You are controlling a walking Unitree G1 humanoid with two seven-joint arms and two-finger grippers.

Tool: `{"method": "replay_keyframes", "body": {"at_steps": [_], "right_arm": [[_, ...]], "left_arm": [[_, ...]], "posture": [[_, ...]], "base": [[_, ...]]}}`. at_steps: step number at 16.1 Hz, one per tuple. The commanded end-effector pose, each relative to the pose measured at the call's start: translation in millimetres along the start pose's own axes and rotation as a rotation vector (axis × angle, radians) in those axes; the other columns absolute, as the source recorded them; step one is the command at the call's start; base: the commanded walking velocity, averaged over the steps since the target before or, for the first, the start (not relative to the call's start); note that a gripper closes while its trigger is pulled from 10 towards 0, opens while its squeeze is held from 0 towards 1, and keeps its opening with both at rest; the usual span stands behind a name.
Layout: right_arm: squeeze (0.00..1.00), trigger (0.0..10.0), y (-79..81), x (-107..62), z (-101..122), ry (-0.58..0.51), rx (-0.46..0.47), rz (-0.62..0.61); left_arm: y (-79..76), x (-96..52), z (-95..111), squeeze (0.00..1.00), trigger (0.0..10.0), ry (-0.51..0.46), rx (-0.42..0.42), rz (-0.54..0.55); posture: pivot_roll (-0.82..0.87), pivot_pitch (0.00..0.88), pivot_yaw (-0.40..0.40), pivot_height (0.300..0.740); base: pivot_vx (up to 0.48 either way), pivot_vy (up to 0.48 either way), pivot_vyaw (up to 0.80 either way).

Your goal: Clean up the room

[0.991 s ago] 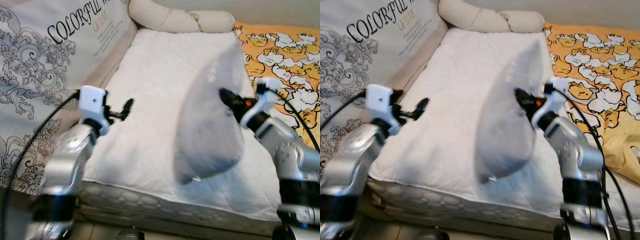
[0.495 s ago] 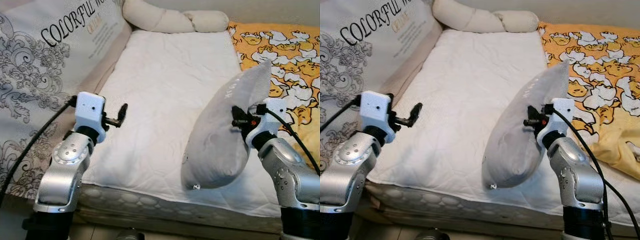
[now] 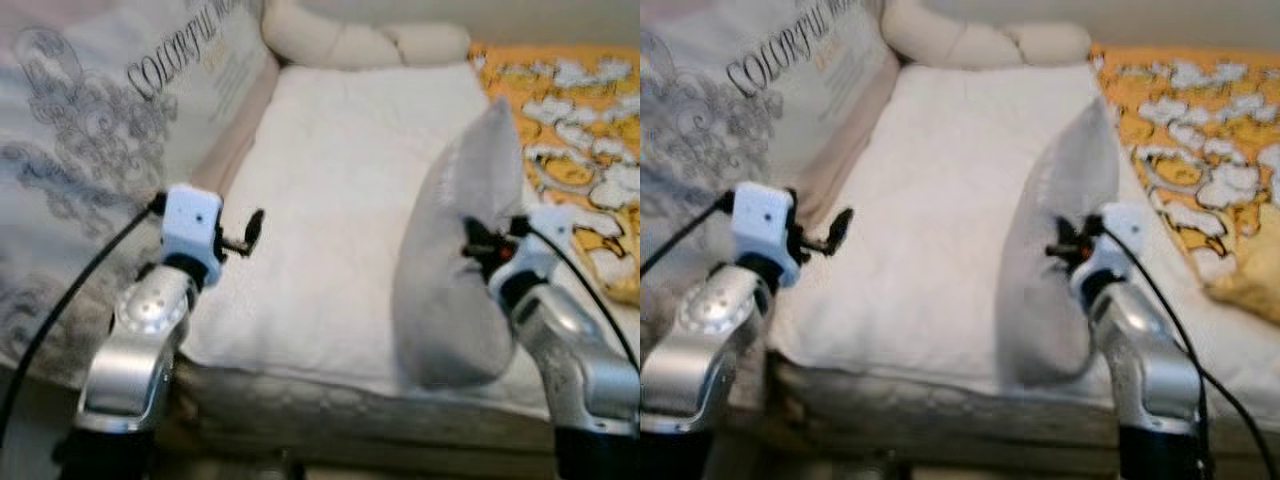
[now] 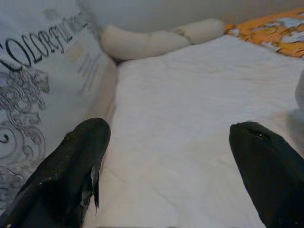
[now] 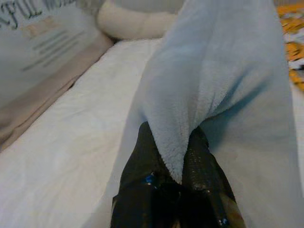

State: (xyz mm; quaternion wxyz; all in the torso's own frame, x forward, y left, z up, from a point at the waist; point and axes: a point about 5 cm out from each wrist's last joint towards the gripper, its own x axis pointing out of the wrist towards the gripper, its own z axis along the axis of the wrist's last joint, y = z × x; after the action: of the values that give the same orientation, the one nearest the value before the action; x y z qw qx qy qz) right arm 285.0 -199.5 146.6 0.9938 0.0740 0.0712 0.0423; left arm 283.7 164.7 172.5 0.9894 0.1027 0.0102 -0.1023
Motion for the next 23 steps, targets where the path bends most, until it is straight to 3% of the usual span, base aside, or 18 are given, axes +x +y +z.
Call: {"method": "replay_keyframes", "body": {"at_steps": [1, 3, 6, 9, 14, 20, 23], "right_arm": [[0.0, 10.0, 8.0, 0.7, 11.5, -0.055, -0.004, 0.026], [0.0, 10.0, 7.1, 0.5, 11.8, -0.055, -0.002, 0.022], [0.0, 10.0, 5.3, 0.5, 12.1, -0.049, -0.005, 0.017], [0.0, 10.0, 2.8, 2.0, 17.4, -0.057, -0.052, 0.017], [0.0, 10.0, 2.6, 4.2, 19.2, -0.047, -0.08, 0.033], [0.0, 10.0, 2.8, 7.0, 19.3, -0.041, -0.096, 0.041], [0.0, 10.0, -1.4, 6.4, 19.2, -0.045, -0.071, 0.019]], "left_arm": [[5.2, -1.4, 2.9, 0.0, 10.0, 0.001, 0.019, 0.023], [5.4, -2.0, 3.4, 0.0, 10.0, 0.002, 0.018, 0.026], [2.2, -4.4, 3.7, 0.0, 10.0, 0.01, -0.029, 0.024], [-5.7, -4.7, 4.0, 0.0, 10.0, -0.008, -0.026, 0.007], [-5.7, -5.8, 3.3, 0.0, 10.0, -0.004, -0.036, 0.021], [-6.2, -7.4, 3.8, 0.0, 10.0, -0.004, -0.029, 0.016], [-7.0, -7.0, 3.7, 0.0, 10.0, -0.003, -0.024, 0.009]], "posture": [[0.08, 0.0, 0.029, 0.74], [0.09, 0.0, 0.027, 0.74], [0.09, 0.0, 0.021, 0.74], [0.08, 0.0, 0.015, 0.74], [0.09, 0.0, -0.003, 0.74], [0.1, 0.0, -0.004, 0.74], [0.1, 0.0, -0.002, 0.74]], "base": [[0.0, 0.48, 0.0], [0.0, 0.48, 0.0], [0.0, 0.0, 0.0], [0.0, 0.0, 0.0], [0.0, 0.0, 0.0], [0.255, 0.0, 0.8], [0.261, 0.0, 0.0]]}}
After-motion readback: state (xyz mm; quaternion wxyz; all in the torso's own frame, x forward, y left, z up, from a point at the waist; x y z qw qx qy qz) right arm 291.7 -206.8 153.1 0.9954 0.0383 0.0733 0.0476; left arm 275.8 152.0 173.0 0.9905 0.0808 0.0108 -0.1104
